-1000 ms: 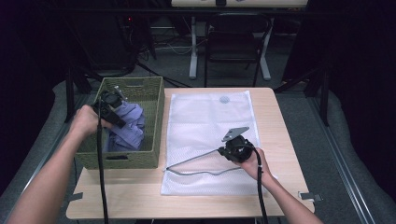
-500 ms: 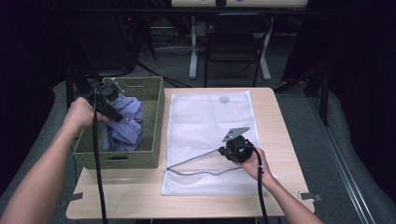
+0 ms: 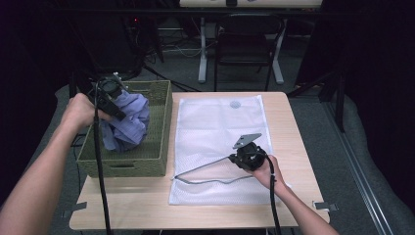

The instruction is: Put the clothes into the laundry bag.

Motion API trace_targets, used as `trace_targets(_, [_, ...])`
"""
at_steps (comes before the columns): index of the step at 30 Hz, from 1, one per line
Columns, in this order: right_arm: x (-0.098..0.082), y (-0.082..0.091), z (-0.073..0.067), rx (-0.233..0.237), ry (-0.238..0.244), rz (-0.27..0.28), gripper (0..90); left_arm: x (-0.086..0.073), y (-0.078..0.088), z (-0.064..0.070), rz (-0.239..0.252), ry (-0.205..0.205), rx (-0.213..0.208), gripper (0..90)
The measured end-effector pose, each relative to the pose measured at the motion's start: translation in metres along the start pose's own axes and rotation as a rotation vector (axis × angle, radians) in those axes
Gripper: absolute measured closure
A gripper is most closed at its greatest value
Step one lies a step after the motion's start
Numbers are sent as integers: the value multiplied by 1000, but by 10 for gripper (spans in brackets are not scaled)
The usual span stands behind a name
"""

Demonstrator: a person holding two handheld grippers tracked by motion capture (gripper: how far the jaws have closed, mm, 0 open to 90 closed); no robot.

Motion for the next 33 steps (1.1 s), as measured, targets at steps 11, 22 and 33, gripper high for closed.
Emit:
trace_targets(11, [0, 0, 0, -3, -2, 0, 867, 9, 21, 1, 8, -11, 15, 764])
trace_targets(22, [0, 1, 1, -2, -7, 2, 867, 20, 43, 6, 39, -19, 21, 763])
trace_targets(33, [-1, 1, 1, -3, -4, 2, 867, 28, 68, 12, 53, -25, 14, 763])
Point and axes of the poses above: each handheld gripper's, and its own axes: y roughly backward along the jaws, x roughly out of its top, z roughly to its right, the point moved 9 cm from there along -y, roughly forward along the jaws, and after that the axes turned 10 degrees about y, right-handed, at the moved point
